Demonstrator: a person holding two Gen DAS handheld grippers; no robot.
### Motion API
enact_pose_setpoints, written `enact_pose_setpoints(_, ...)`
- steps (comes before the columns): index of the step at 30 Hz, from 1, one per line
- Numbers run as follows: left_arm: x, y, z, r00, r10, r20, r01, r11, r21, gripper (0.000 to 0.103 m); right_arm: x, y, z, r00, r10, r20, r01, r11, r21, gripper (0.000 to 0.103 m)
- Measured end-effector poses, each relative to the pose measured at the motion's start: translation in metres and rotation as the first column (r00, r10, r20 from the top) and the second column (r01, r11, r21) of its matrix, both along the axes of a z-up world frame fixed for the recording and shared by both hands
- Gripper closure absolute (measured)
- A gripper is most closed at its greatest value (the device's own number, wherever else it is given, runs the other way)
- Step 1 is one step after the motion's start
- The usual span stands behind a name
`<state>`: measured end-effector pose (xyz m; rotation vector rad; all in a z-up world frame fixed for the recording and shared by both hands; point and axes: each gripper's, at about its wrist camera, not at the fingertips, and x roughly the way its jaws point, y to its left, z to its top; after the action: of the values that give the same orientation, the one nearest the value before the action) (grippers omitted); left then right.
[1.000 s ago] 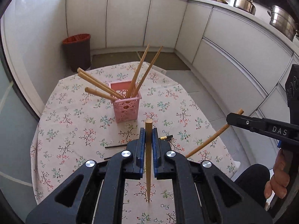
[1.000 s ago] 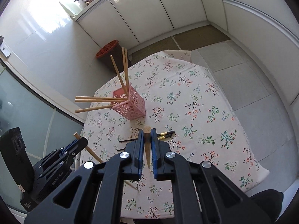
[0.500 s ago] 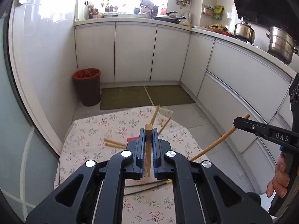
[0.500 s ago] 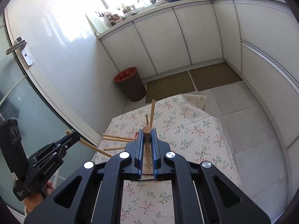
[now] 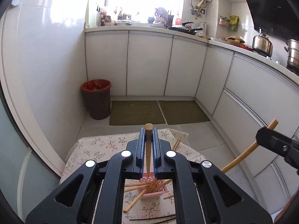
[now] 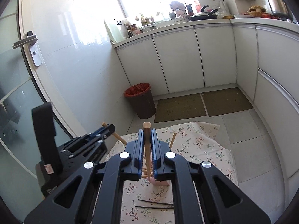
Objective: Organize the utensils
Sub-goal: 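Carry both held wooden chopsticks upright over the pink holder, then open the left tool to drop its chopstick into the holder while the right tool drops its own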
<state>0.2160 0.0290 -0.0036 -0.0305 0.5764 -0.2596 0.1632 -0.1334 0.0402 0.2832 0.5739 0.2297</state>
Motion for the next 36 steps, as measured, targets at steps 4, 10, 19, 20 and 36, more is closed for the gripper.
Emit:
enact_pose_setpoints(4, 0.017, 0.005, -0.038, 0.996, 0.016, -0.091, -0.018, 1.0, -0.023, 0.082, 0.017, 0.007, -0.016, 1.0, -0.002, -0.02, 0.002, 1.0, -0.02, 0.095)
enact_pose_setpoints(10, -0.008, 0.044, -0.01, 0.996, 0.084, 0.008, -0.082, 0.983, -0.163, 0.056, 0.033, 0.016, -0.028, 1.0, -0.008, -0.015, 0.007, 0.999, -0.04, 0.095)
enact_pose_setpoints(19, -0.021, 0.079, -0.005, 0.989, 0.148, 0.017, -0.142, 0.971, -0.194, 0.053, 0.05, 0.038, -0.045, 1.0, 0.011, 0.019, -0.009, 0.996, -0.092, 0.094)
enact_pose_setpoints(20, -0.021, 0.081, -0.007, 0.988, 0.154, 0.008, -0.149, 0.969, -0.195, 0.053, 0.052, 0.04, -0.05, 0.999, 0.024, 0.025, -0.022, 0.996, -0.087, 0.092)
enact_pose_setpoints(36, -0.071, 0.069, 0.014, 0.968, 0.233, 0.091, -0.226, 0.971, -0.08, 0.031, -0.005, 0.038, -0.036, 0.992, -0.075, 0.099, 0.092, 0.978, -0.186, 0.067)
